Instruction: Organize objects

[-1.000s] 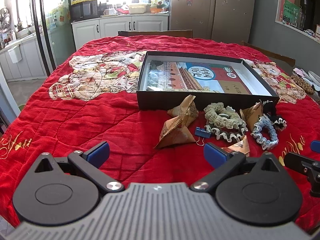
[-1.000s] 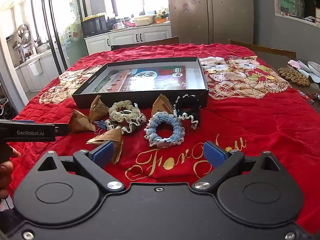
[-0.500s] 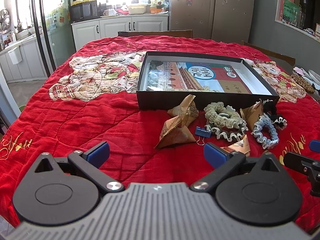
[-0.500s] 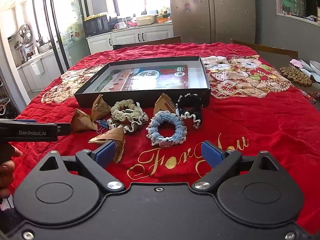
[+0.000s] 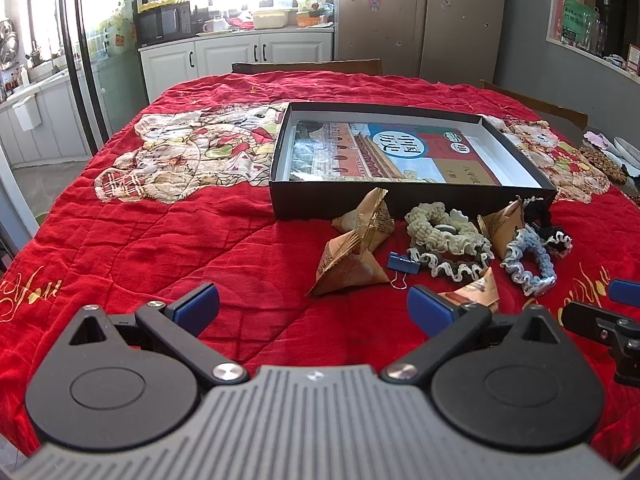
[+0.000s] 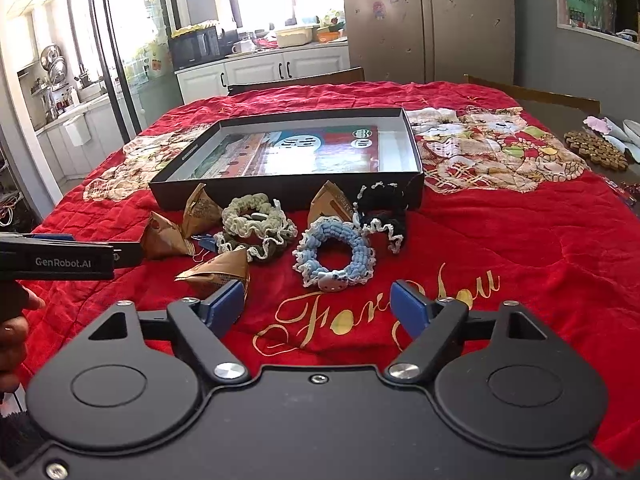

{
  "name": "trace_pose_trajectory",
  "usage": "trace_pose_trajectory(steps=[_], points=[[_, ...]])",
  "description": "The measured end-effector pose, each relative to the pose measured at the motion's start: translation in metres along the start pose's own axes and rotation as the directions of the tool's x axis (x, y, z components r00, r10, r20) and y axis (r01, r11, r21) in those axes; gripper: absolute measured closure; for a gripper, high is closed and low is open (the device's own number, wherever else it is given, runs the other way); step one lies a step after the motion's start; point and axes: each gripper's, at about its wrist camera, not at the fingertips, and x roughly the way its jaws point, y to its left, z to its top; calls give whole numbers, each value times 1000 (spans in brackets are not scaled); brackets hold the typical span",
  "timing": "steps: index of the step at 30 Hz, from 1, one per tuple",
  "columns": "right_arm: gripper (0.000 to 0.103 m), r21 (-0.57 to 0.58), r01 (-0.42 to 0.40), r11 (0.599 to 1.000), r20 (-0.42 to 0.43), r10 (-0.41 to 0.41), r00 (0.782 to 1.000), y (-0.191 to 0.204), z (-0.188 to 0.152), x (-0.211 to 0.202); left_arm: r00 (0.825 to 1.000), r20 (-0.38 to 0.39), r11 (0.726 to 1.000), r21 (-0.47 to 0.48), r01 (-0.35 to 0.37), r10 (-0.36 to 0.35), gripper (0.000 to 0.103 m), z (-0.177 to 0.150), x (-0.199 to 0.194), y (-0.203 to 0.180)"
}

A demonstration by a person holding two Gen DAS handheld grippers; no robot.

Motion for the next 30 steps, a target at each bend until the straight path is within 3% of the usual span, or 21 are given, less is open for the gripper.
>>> trace_pose_trajectory(steps=[30], points=[[27,-3,11,1000,3,-11,1000,-7,0,11,1000,-18,999,32,8,-7,0,-1,15,1]])
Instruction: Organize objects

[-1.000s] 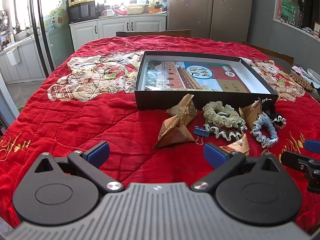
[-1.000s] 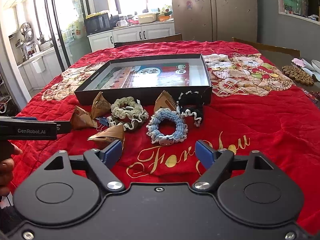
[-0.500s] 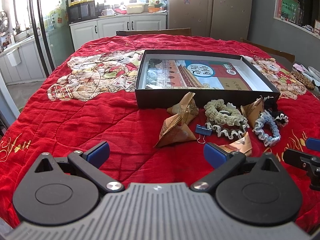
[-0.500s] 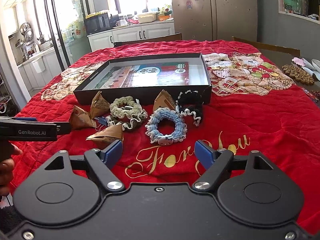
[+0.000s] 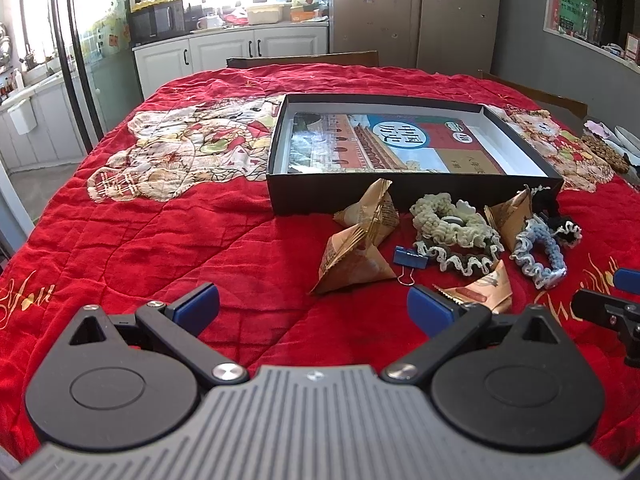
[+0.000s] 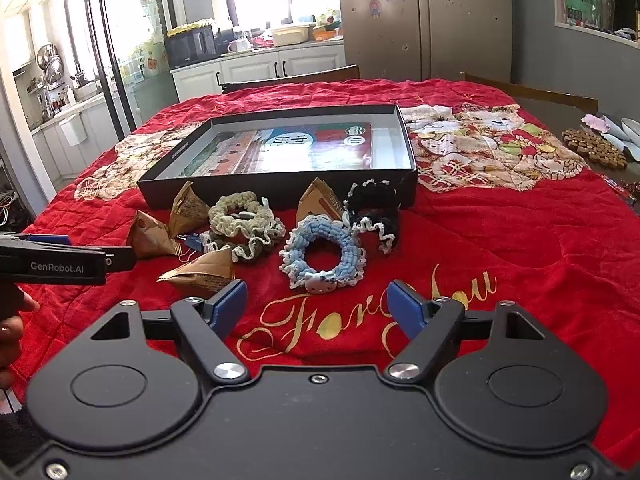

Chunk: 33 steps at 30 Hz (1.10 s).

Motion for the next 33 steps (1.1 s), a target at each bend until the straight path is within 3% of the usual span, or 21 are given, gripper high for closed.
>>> trace_pose_trajectory(steps=[6,12,17,25,33], points=[[34,-73,-2,997,69,7,998,-4,1,4,999,8,999,13,50,-50,0,1,11,9],[54,-78,-8,997,80,14,997,-19,5,18,987,10,987,40,157,-158,0,-1,21,16],[61,-154,73,985,143,-51,988,-24,12,24,982,8,981,41,189,-189,9,0,30,16],[66,-283,85,955,119,-53,991,-20,17,42,970,13,970,13,244,-245,11,4,38,17],[81,-311,60,948,70,-40,997,-19,15,66,963,-1,962,-21,271,-271,24,11,50,18]])
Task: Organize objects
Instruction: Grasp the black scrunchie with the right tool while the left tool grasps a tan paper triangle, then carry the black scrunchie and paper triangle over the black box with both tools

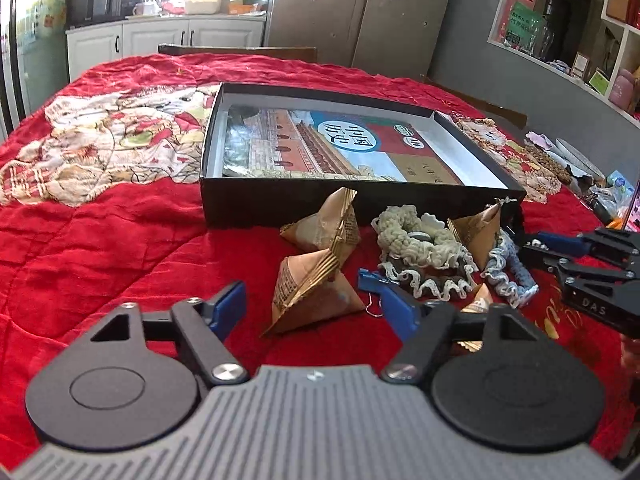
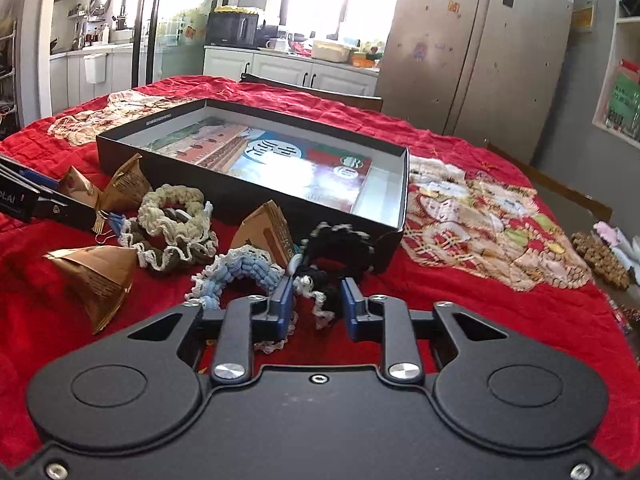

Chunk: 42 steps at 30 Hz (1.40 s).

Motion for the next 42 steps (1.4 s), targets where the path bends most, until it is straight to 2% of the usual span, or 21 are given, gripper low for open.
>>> trace_pose_trajectory(steps=[6,9,11,15,24,31,38,42], points=[[82,11,3,1000,-17,-3,1000,-6,-1,8,1000,-10,1000,-7,5,-5,38,0,5,2],[85,22,3,1000,-19,-3,1000,-9,-1,11,1000,-9,1000,-19,9,-10,53,1,6,4],[89,36,0,999,-14,0,1000,-12,-1,11,1000,-8,999,-30,12,-12,55,2,7,5],[92,69,-21,997,-4,21,1000,-18,1,7,1000,-2,999,-46,22,-22,63,2,4,8],[93,87,-56,995,67,50,996,-19,17,-19,999,17,998,-44,39,-38,64,7,-14,6],[93,91,-72,993,128,60,990,-24,42,-35,997,64,999,-14,49,-48,64,28,-29,2],[93,86,-51,995,166,36,985,-26,75,-20,989,147,999,12,30,-31,64,68,-24,-2],[93,78,-38,996,175,23,984,-22,95,1,988,154,1000,8,30,-31,64,92,-6,-1]])
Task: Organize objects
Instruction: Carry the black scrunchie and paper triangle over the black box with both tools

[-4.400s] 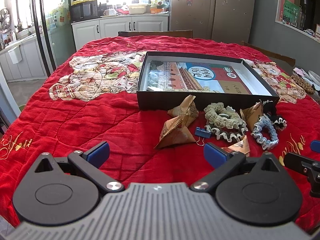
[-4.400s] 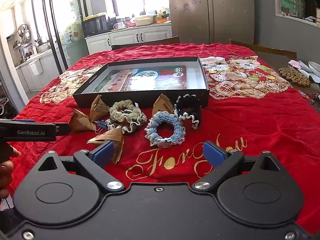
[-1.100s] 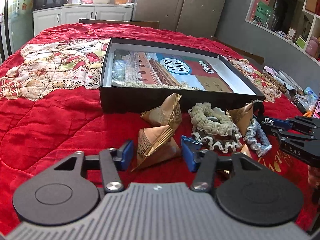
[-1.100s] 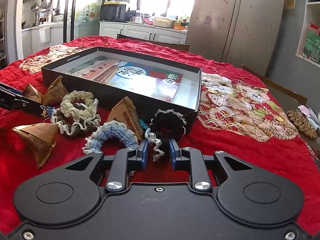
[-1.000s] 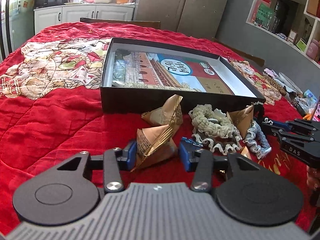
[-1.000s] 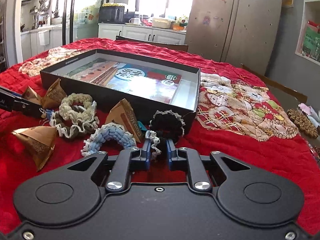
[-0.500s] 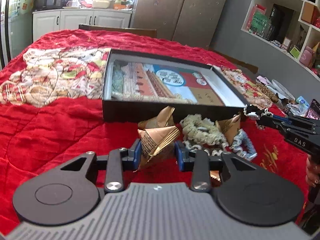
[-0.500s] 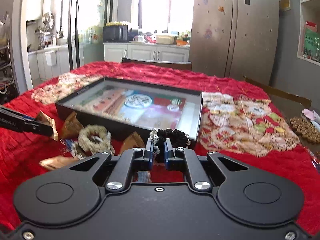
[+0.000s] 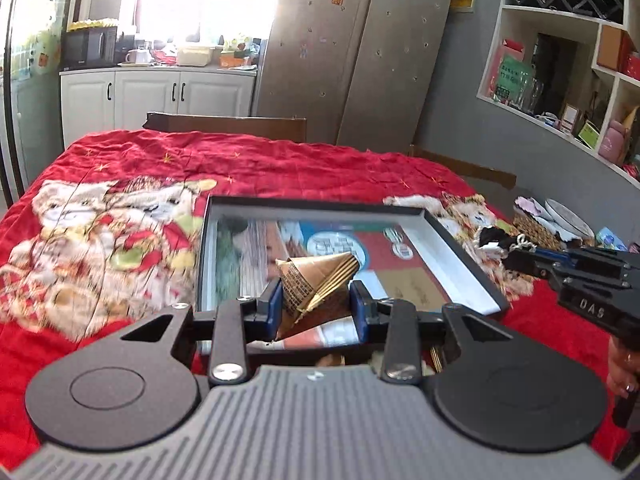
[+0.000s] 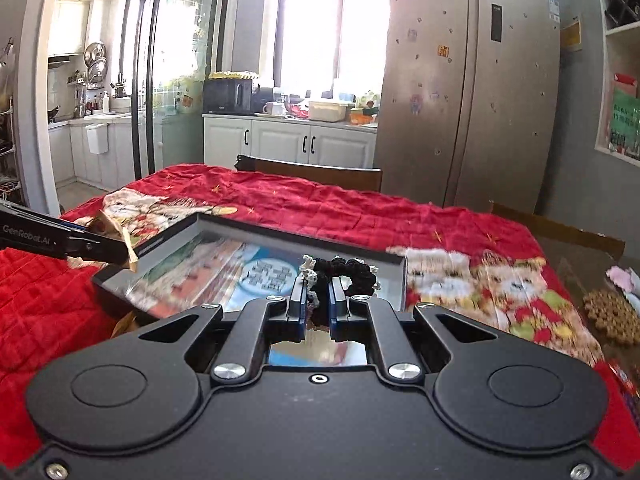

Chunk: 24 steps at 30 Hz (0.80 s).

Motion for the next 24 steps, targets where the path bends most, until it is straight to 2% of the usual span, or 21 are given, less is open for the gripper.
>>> trace_pose_trajectory(steps=[9,16,24], points=[[93,-22,18,1000,-25,-18,1000,13,19,70,999,-15,999,-24,-42,42,64,28,60,9],[93,-10,37,999,-43,-37,998,17,21,115,996,-51,996,-60,-73,70,64,36,103,21],[93,11,52,999,-60,-51,997,17,17,158,994,-74,996,-48,-80,77,64,37,132,22]])
